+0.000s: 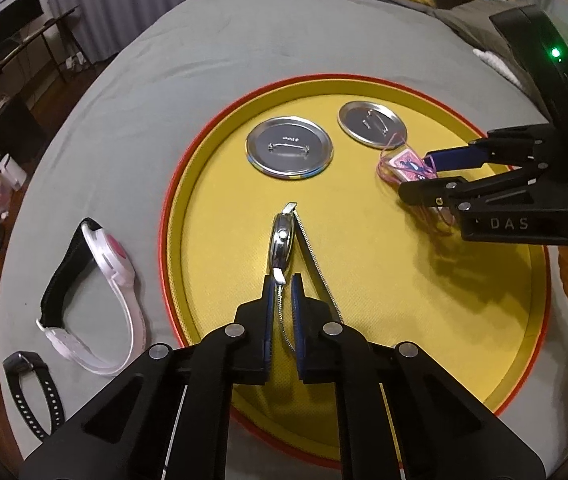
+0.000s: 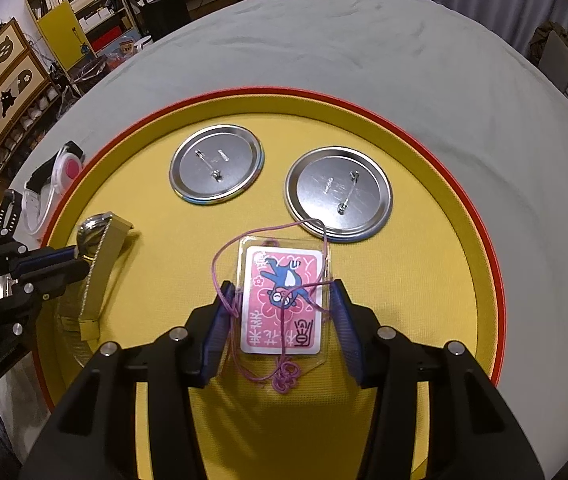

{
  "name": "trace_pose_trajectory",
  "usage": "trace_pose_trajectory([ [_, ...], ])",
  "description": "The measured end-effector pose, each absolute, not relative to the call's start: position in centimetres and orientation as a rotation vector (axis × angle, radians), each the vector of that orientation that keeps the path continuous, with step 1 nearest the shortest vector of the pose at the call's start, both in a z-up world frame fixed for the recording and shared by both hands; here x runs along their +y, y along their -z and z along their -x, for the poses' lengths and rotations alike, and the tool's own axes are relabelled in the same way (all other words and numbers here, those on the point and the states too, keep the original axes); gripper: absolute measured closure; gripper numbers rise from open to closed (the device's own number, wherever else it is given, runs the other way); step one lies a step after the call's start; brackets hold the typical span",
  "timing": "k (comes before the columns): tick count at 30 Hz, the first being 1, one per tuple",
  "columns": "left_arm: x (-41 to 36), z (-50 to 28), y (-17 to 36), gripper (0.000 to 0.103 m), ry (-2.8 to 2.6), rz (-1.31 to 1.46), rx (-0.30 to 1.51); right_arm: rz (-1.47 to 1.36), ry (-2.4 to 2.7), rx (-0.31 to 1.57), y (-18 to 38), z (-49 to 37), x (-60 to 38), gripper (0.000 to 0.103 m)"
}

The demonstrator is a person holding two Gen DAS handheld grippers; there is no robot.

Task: Organize jewelry
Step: 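Close the left tool on the watch case while the right tool closes on the pink card badge, then lift the watch with the left tool while the right tool lifts the pink card badge off the tray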

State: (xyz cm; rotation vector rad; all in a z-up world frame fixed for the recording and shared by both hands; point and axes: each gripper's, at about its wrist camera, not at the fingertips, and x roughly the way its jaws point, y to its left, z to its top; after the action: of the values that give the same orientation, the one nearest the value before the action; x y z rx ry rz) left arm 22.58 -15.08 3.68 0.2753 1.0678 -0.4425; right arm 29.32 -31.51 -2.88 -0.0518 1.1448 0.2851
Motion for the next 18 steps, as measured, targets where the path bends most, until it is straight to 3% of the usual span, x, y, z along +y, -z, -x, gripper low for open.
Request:
trace_pose_trajectory([
  [18,-15.1,-23.1,-2.3,0.096,0.431,-0.273,1.107,0.046,-0.287,1.14,2.3,-29.2,-31.3,0.057],
])
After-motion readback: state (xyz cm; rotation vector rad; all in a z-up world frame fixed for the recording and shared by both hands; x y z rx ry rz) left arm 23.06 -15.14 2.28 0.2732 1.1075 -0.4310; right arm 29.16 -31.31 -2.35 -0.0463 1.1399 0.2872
